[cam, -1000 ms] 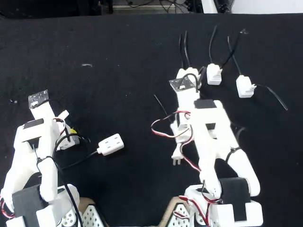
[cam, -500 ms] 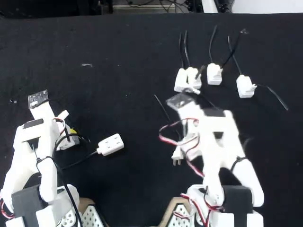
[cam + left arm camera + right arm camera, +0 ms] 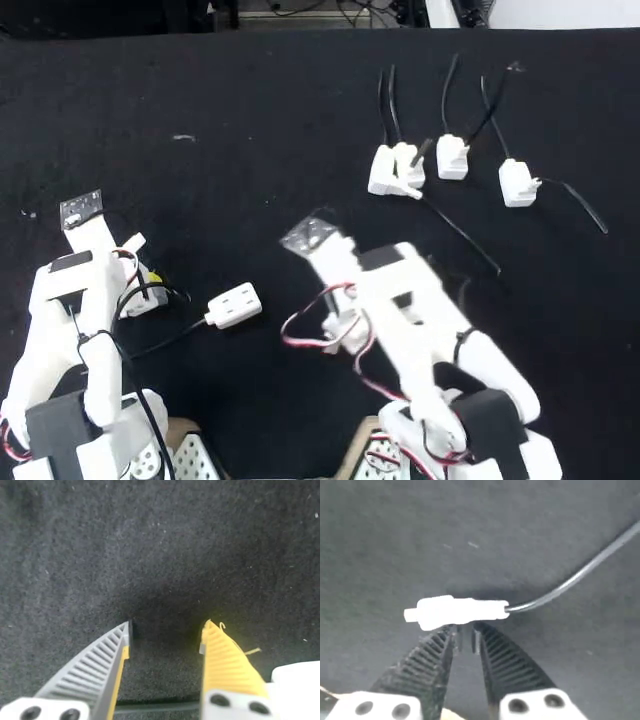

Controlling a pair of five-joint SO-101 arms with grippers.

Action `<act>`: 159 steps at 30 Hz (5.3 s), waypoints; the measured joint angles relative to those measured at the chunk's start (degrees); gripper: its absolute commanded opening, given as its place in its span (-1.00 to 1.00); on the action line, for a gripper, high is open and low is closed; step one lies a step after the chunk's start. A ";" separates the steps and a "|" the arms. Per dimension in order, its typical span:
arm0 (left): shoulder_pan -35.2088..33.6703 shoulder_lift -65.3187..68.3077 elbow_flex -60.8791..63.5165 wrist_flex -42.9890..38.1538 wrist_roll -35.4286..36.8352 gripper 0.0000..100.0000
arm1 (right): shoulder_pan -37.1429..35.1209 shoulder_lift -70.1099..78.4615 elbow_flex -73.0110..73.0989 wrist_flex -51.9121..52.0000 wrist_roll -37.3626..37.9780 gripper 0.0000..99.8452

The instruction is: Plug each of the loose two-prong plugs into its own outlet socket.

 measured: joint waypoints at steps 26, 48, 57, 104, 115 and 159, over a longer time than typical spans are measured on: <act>0.00 0.00 0.00 0.00 0.00 -0.54 | -1.93 -27.16 -2.81 13.10 3.78 -0.92; 0.00 0.00 0.00 0.00 0.00 -0.54 | -10.37 -39.82 21.89 -24.26 -25.14 -0.58; 0.00 0.00 0.00 0.00 0.00 -0.54 | -10.46 -39.82 21.89 -24.62 -27.96 -0.58; 0.00 0.00 0.00 0.00 0.00 -0.54 | 20.92 -37.36 14.95 -0.35 -10.02 -0.96; 0.00 0.00 0.00 0.00 0.00 -0.54 | 18.55 -34.73 16.09 -0.26 -7.56 -0.61; 0.00 0.00 0.00 0.00 0.00 -0.54 | -1.93 -32.88 16.97 -11.08 10.02 -0.86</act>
